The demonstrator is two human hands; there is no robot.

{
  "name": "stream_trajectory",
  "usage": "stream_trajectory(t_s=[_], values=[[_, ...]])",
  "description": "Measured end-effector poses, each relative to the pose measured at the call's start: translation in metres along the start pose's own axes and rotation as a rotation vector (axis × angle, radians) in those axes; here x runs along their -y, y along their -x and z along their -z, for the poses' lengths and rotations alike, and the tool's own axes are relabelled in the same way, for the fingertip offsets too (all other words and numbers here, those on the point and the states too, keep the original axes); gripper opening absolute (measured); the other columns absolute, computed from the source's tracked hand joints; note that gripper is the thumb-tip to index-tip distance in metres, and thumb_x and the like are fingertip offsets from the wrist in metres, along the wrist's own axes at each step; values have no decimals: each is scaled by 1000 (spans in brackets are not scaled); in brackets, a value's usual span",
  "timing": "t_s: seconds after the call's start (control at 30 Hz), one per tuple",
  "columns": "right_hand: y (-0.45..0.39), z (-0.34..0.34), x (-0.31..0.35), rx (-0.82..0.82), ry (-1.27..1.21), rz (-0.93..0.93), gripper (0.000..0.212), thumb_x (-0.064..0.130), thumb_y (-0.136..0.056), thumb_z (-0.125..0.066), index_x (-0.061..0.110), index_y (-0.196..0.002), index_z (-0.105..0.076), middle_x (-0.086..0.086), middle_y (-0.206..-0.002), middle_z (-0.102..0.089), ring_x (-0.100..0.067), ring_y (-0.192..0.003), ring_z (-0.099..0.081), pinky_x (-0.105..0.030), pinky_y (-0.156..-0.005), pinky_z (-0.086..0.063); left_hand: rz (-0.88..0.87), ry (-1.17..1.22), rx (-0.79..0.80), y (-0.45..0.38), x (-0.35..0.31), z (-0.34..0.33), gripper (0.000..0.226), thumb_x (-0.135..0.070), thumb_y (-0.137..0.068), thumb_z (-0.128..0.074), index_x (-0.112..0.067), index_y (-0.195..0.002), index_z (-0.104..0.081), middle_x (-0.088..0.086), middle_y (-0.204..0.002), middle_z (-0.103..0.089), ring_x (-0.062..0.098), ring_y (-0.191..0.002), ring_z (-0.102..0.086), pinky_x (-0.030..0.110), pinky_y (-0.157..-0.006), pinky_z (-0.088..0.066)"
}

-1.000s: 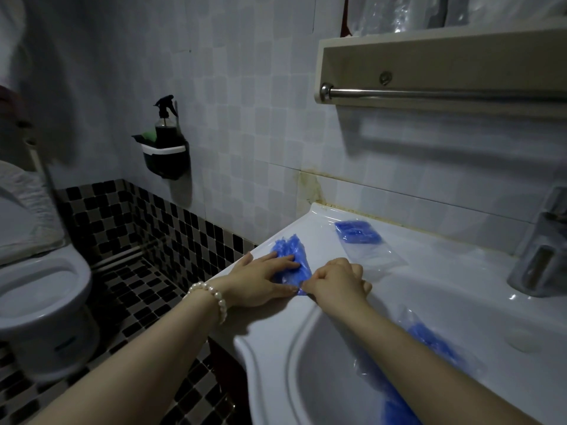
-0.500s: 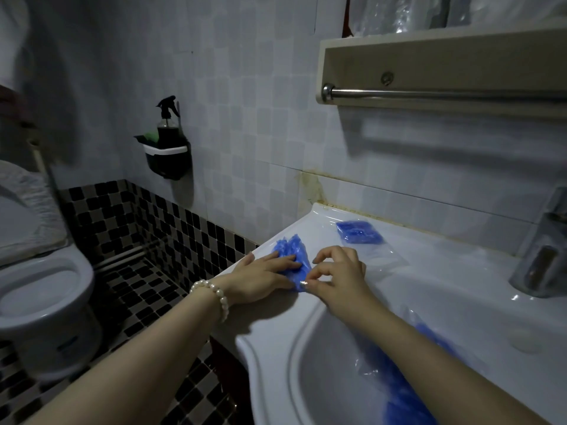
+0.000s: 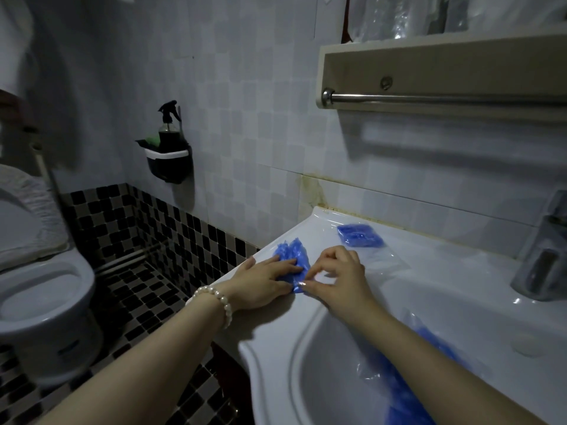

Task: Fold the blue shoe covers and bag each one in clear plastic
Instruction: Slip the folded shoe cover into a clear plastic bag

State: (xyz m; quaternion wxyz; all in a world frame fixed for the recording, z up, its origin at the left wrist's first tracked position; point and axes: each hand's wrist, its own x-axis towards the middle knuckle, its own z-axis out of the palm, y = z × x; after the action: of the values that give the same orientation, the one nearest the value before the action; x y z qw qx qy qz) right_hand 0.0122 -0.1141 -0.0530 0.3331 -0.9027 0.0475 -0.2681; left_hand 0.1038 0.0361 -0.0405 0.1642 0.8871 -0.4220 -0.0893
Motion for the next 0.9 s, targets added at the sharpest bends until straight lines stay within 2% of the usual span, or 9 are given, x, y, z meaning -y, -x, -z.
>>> stream_trajectory(t_s=[0.1, 0.27, 0.4, 0.57, 0.63, 0.7, 0.73, 0.8, 0.9], values=[[5, 8, -6, 33, 24, 63, 13, 33, -65, -84, 34, -73, -74, 21, -97, -47, 7, -99, -31, -17, -90, -23, -3, -9, -11, 0, 0, 0, 45, -31, -98, -43, -37, -141, -35, -21, -154, -17, 3, -144, -5, 42, -116, 1], [-6, 1, 3, 149, 272, 13, 6, 31, -89, -61, 30, -83, -64, 10, -112, -45, -10, -115, -31, -23, -88, -19, 12, 80, -20, 0, -1, 0, 39, -35, -100, -38, -37, -139, -40, -23, -153, -20, 1, -144, -6, 42, -115, 2], [-21, -3, 13, 286, 468, -193, 24, 32, -96, -45, 22, -108, -63, -2, -126, -43, -23, -121, -33, -32, -97, -27, -1, 34, -46, 1, 0, -2, 40, -46, -99, -34, -39, -137, -42, -23, -152, -22, 1, -143, -9, 42, -114, -2], [-37, -8, 25, 365, 628, -361, 36, 30, -98, -39, 18, -129, -50, -7, -135, -40, -27, -126, -31, -37, -99, -28, -17, 12, -85, 1, 2, -5, 37, -37, -102, -32, -41, -137, -41, -24, -151, -24, 1, -143, -10, 37, -110, -6], [-34, -10, 23, 300, 547, -326, 27, 33, -94, -45, 22, -116, -59, -4, -126, -48, -24, -121, -38, -36, -95, -29, -18, 3, -78, 0, 2, -5, 37, -32, -102, -33, -42, -138, -41, -23, -152, -24, 2, -143, -10, 36, -110, -6], [-24, -8, 16, 157, 253, -220, 3, 32, -86, -63, 29, -87, -64, 0, -108, -54, -20, -105, -50, -32, -89, -37, -26, -9, -70, 0, 2, -4, 39, -28, -101, -35, -42, -138, -40, -23, -152, -23, 3, -144, -10, 37, -111, -6], [-18, -7, 12, 108, 57, -148, 10, 26, -80, -73, 30, -78, -63, 2, -99, -53, -16, -94, -54, -27, -85, -42, -30, -10, -67, 0, 2, -3, 40, -27, -101, -36, -42, -138, -40, -23, -152, -23, 3, -144, -10, 38, -112, -5], [-9, 0, 4, 109, -196, -39, 16, 15, -69, -82, 22, -76, -70, 0, -90, -50, -7, -80, -54, -10, -71, -42, -32, -13, -63, -1, 2, -2, 41, -26, -100, -37, -41, -139, -40, -22, -153, -22, 4, -144, -9, 39, -113, -4], [-8, 4, -1, 163, -160, -36, 16, 16, -68, -83, 13, -81, -74, -4, -91, -52, -2, -80, -53, -2, -68, -38, -32, -13, -65, -1, 3, -3, 40, -27, -100, -38, -39, -139, -40, -22, -153, -22, 3, -144, -9, 39, -113, -4]])
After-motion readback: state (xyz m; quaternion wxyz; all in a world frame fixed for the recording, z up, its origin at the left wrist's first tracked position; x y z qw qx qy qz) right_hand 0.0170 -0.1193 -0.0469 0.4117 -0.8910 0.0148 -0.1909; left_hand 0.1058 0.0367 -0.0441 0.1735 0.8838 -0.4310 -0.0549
